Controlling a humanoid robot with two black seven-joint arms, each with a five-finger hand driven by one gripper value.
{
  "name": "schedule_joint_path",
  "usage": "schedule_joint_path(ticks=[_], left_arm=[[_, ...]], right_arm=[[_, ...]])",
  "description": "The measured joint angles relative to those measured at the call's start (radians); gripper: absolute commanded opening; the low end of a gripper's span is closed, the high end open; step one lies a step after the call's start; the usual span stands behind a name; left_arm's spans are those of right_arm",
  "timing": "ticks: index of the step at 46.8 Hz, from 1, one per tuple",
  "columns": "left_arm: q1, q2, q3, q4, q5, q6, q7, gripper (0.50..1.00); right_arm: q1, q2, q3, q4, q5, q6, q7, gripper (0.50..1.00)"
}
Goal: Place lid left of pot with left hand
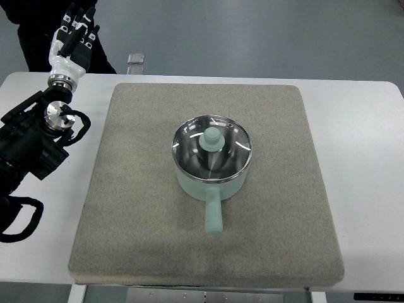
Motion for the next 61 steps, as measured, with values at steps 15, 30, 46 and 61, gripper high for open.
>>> schedule_joint_path(ticks=[15,30,46,61], left_arm=[[0.000,0.002,-0.028,0.000,0.001,-0.002,0.000,0.999],[0.000,0.002,-0.030,0.000,-0.001,0.001,0.000,0.999],[0.000,-0.001,-0.023,0.000,0.000,0.015,0.002,0.996],[-0.043,0.072,0.106,-0.100,0.094,-0.067,0.016,0.996]], right_arm=[[0.000,0.000,0.000,0.000,0.000,0.000,0.000,0.921],[0.000,0.000,0.000,0.000,0.000,0.000,0.000,0.921],[0.000,0.000,0.000,0.000,0.000,0.000,0.000,0.921],[0.000,0.000,0.000,0.000,0.000,0.000,0.000,0.921]])
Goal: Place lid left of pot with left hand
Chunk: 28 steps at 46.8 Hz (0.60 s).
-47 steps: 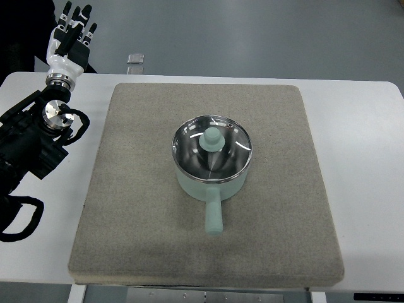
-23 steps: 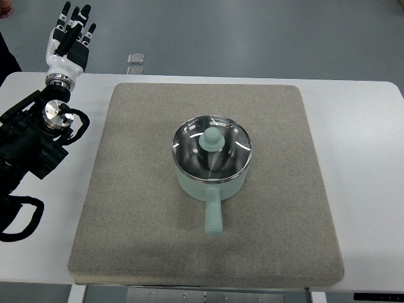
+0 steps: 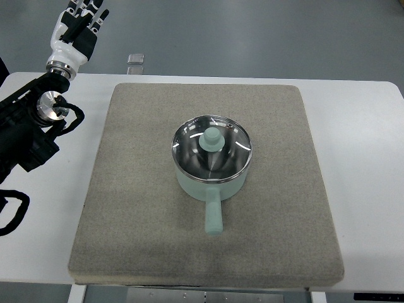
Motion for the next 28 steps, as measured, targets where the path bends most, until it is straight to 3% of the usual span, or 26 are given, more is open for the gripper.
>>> schedule_joint_path(ticks=[5,14,28], left_arm=[[-0.035,0.003,0.081,-0.010,0.073,-0.020,0.000,0.994],[-0.136,0.073,0.223,-0.092,0.326,-0.142,0.000,0.994],[-0.257,0.132,0.315,-0.253,0.772,-0.188,0.000,0.994]], right_arm=[[0.000,0.000,0.000,0.000,0.000,0.000,0.000,0.921],[0.000,0.000,0.000,0.000,0.000,0.000,0.000,0.921],[0.000,0.000,0.000,0.000,0.000,0.000,0.000,0.921]])
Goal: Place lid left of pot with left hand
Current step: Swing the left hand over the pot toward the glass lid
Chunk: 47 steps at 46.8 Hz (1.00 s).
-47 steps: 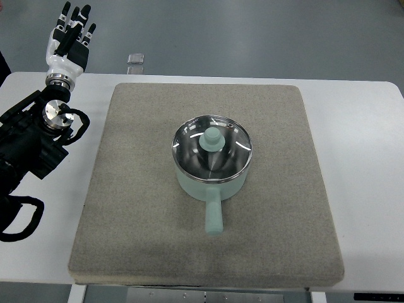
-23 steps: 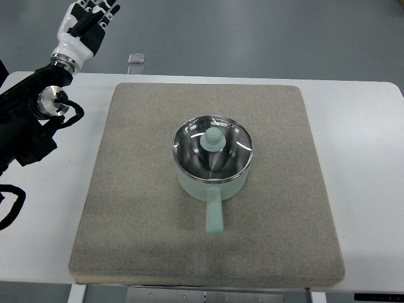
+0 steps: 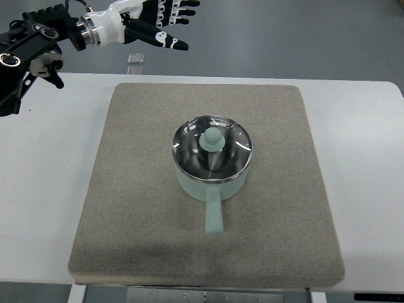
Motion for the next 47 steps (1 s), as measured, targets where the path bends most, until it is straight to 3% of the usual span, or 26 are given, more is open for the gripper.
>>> schedule_joint_path(ticks=[26,39,47], left_arm=[[-0.138,0.056,0.003,-0.356,0.622,0.000,-0.019,0.994],[-0.162,0.064,0.004,-0.445,0.735,0.000,-0.047,0.994],[-0.167,0.064,0.019,-0.467,0.848,0.000,-0.116,0.994]], right_arm=[[0.000,0.000,0.000,0.000,0.000,0.000,0.000,0.921],[0.000,0.000,0.000,0.000,0.000,0.000,0.000,0.921],[0.000,0.000,0.000,0.000,0.000,0.000,0.000,0.921]])
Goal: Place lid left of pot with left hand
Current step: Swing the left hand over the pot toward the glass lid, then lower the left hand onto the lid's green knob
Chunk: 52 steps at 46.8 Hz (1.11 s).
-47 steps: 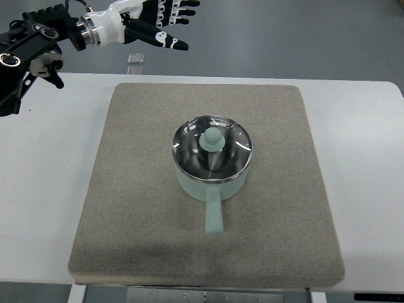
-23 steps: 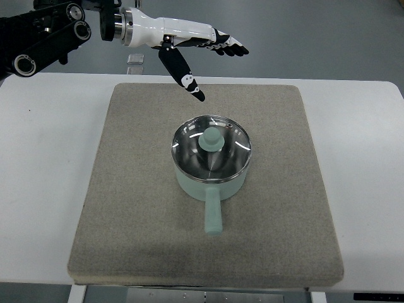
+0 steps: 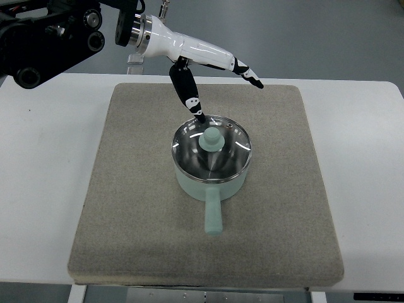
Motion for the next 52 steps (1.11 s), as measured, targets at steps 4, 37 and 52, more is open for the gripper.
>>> schedule_joint_path(ticks=[4,37,52], left_arm=[[-0.014,-0.001,0.007,-0.007,0.044,0.000,-0.039,0.994],[-0.025,-0.013,0.019,-0.079,0.345,0.000,-0.058,0.994],[-0.010,-0.014,0.019,-0.082,0.339,0.000,-0.058,0.994]], right_arm=[[0.000,0.000,0.000,0.000,0.000,0.000,0.000,0.921],[0.000,0.000,0.000,0.000,0.000,0.000,0.000,0.921],[0.000,0.000,0.000,0.000,0.000,0.000,0.000,0.921]])
